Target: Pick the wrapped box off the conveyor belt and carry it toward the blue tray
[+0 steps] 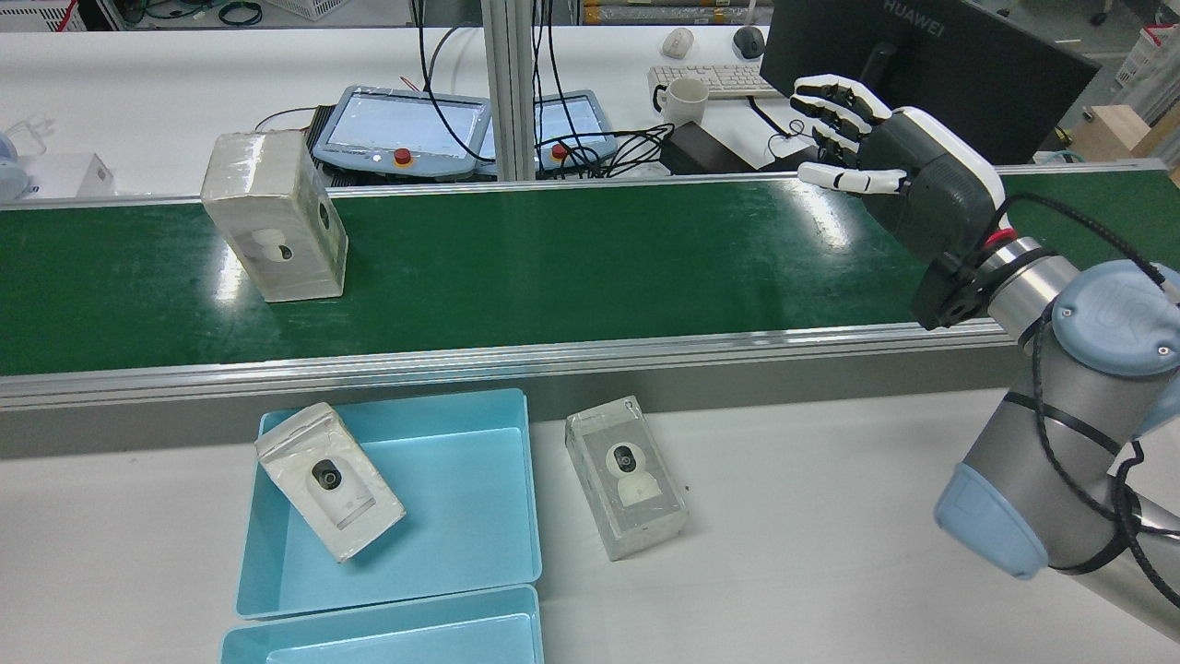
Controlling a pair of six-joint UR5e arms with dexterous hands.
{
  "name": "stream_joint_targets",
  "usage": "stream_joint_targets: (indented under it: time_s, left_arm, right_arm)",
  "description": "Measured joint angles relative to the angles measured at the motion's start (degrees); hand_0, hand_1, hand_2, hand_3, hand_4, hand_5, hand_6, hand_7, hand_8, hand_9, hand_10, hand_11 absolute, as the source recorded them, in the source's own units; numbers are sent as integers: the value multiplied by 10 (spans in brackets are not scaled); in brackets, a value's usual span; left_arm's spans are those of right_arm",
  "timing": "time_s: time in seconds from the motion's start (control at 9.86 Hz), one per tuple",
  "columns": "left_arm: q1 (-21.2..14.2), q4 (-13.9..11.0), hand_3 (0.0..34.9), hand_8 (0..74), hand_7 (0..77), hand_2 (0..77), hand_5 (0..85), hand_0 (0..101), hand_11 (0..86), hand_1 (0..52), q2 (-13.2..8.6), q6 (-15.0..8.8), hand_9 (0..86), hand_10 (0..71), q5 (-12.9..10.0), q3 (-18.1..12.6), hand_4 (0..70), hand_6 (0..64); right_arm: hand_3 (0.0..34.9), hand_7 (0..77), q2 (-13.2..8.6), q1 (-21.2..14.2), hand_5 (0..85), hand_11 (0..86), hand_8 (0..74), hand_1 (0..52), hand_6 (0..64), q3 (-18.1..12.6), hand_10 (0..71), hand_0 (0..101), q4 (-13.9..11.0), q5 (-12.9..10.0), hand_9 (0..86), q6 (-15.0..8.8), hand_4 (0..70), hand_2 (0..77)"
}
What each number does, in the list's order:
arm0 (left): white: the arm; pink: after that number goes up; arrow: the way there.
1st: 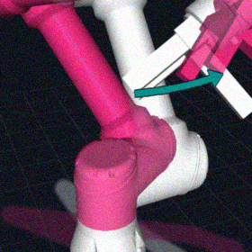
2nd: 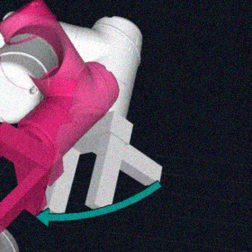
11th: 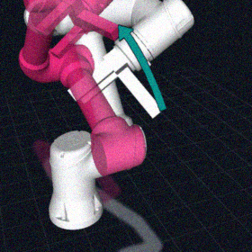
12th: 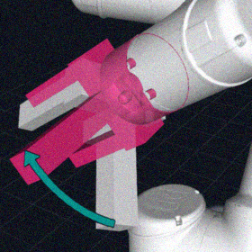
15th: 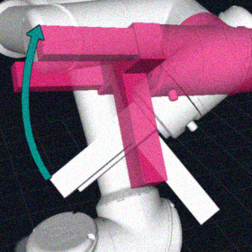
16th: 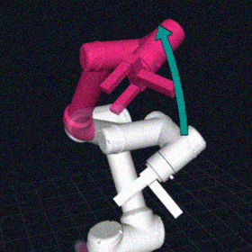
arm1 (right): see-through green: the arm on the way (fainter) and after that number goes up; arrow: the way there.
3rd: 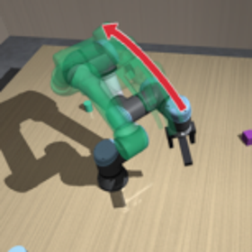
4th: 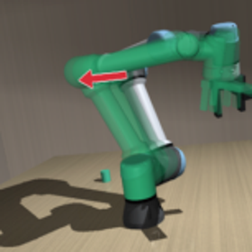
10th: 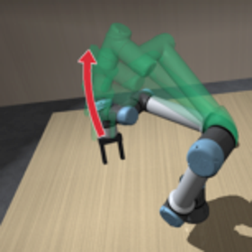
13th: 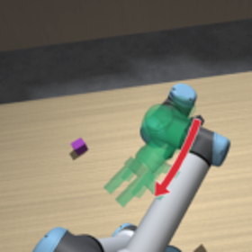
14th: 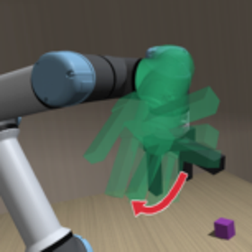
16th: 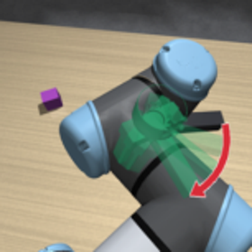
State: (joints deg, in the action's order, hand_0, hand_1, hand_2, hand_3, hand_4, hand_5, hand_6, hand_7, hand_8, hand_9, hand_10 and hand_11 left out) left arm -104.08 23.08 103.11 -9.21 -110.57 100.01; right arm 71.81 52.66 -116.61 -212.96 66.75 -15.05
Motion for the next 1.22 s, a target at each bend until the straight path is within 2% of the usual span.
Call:
stream_joint_targets:
  time_s: [0.1, 0.41, 0.51, 0.71, 1.22]
  left_arm:
    - [0, 0, 0, 5, 5, 11, 5, 0, 0, 0, 0, 0, 0, 0, 0, 0, 0, 0]
    - [0, 0, 0, 5, 5, 5, 5, 0, 0, 0, 0, 0, 0, 5, 0, 0, 0, 0]
    - [0, 0, 0, 5, 5, 5, 5, 0, 0, 0, 0, 0, 5, 5, 0, 0, 0, 0]
    - [0, 0, 0, 5, 5, 11, 5, 0, 0, 0, 0, 0, 0, 5, 0, 0, 0, 0]
    - [0, 0, 0, 5, 5, 5, 5, 0, 0, 0, 0, 0, 5, 5, 0, 0, 0, 0]
  right_arm:
    - [299, 125, 0, -1, 278, 60, 5, 109, 0, 0, 33, 398, 0, 0, 22, 0, 22, 207]
    - [299, 131, 0, -7, 273, 60, 5, 109, 0, 2, 33, 392, 0, -1, 27, -1, 22, 196]
    - [300, 136, -1, -10, 273, 60, 0, 93, 0, 3, 33, 387, 0, -1, 38, -1, 22, 158]
    - [299, 158, -1, -13, 229, 49, 0, 93, 0, 6, 33, 387, 1, -1, 38, -2, 38, 169]
    - [300, 169, -1, -19, 202, 60, 0, 93, 0, 17, 44, 387, 3, -2, 38, -1, 22, 164]
